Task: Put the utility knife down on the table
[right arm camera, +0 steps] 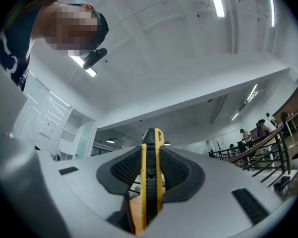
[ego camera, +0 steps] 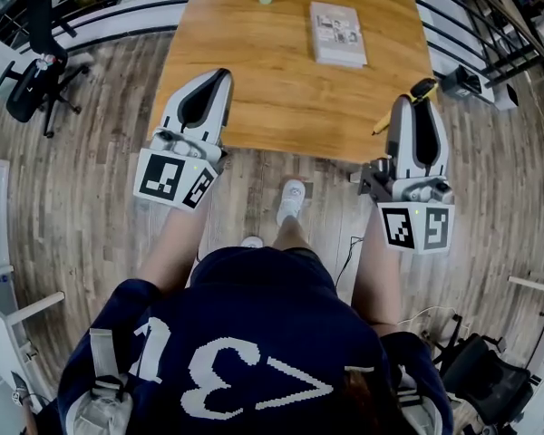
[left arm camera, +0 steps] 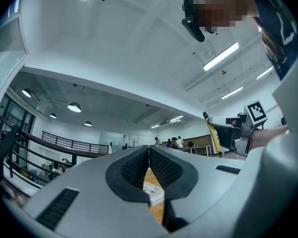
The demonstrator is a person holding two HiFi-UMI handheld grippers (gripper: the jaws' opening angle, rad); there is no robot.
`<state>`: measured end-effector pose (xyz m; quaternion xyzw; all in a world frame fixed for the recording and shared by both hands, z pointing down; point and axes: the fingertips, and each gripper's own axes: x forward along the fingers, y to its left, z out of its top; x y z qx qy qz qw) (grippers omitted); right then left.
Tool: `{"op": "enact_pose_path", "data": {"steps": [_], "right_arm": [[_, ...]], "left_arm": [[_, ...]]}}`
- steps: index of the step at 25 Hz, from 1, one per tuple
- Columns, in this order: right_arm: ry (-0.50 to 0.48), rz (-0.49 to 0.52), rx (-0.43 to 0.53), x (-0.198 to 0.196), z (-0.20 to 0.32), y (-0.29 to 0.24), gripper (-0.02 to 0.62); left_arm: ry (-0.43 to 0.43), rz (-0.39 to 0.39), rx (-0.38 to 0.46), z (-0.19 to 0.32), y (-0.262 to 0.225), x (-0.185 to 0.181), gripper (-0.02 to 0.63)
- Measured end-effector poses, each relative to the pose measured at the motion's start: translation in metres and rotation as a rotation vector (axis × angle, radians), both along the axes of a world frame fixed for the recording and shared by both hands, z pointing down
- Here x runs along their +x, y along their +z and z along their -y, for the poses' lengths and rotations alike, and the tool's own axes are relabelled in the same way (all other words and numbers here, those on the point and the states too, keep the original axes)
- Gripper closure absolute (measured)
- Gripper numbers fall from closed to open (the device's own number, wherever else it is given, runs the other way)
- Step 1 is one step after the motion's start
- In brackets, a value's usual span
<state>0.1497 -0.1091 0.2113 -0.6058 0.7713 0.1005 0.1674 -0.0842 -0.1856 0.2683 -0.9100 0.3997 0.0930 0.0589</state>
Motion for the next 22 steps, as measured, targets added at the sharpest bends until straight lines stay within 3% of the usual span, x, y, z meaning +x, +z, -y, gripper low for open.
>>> {"op": "enact_pose_path", "data": {"steps": [13, 22], "right_arm": [[-0.127, -0.023, 0.019, 0.077, 0.151, -0.024, 0.471], [-0.178, -0.007, -0.046, 0.086, 0.210, -0.001, 0.471]], "left_arm": [[-0.128, -0.029, 0.028, 0.129, -0.022, 0.070, 0.588], [-0.183, -0.017, 0.000, 0.170, -0.005, 0.084, 0.588]]}}
